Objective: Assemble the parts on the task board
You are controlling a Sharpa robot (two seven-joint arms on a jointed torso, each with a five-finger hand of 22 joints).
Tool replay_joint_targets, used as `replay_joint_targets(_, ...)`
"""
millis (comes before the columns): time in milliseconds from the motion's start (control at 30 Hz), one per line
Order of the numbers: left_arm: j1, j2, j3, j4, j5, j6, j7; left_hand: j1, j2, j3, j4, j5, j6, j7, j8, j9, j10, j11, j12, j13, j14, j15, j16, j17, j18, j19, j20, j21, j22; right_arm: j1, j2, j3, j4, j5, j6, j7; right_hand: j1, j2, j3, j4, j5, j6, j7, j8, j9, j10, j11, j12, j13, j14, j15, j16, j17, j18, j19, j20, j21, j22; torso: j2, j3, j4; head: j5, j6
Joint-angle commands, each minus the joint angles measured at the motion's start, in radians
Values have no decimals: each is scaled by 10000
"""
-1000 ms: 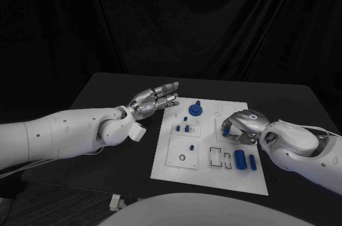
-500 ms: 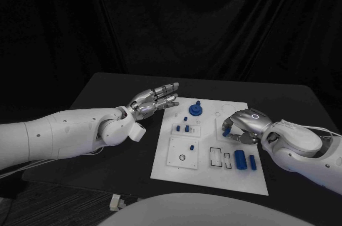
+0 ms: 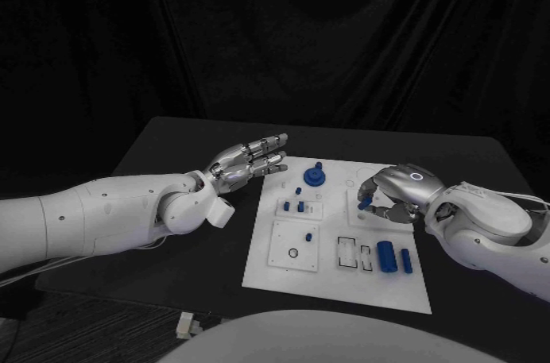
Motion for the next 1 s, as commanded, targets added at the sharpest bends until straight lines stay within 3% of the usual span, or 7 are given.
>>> replay_joint_targets(33,-13,14,10,16,17,109,80,11,73,9,-26,42,-3,43,56,11,39,-32,67,12,9,47,44,13,-142,54,-4,28,-17,101,-70,7,284,94,-179,-215,76,21,16,-76,62,71,13,49,63,87,25,67,-12,439,8,-5,367,17,30,22,34,1362,3,0,-2,19,-1)
replay_joint_targets(267,-15,-1,10,17,17,104,85,11,73,9,-26,42,-3,43,56,11,39,-32,67,12,9,47,44,13,-142,54,-4,28,-17,188,-12,7,1002,-1,-181,-182,101,15,47,-112,108,73,38,89,99,148,38,73,-19,452,44,21,399,10,39,46,62,1368,6,2,4,9,-1)
replay_joint_targets(500,-17,-64,10,70,17,11,117,11,71,19,-41,51,6,47,57,12,46,-27,72,13,10,46,47,13,-153,-1,-6,-1,-101,81,448,6,1398,-423,76,-267,121,14,70,-136,145,70,54,110,119,184,47,76,-24,449,60,10,382,8,41,61,71,1370,1,1,13,-18,-1)
replay_joint_targets(700,-17,-155,10,115,17,-45,142,9,67,19,-44,51,8,49,57,12,48,-28,73,13,8,44,46,13,-157,-11,-7,-6,-112,-138,1060,5,1413,-847,217,-300,122,20,85,-143,179,60,63,116,128,199,52,73,-29,446,66,5,376,11,35,68,58,1367,-5,1,18,108,-1)
replay_joint_targets(1000,-17,-166,10,122,17,-25,157,2,62,23,-53,51,0,52,56,11,59,-23,79,16,15,43,54,15,-169,-1,-8,-2,-92,-496,1903,5,1068,-1112,558,-212,106,28,109,-147,263,40,76,127,146,217,60,62,-40,439,77,-4,365,22,12,80,2,1354,-8,4,24,131,-1)
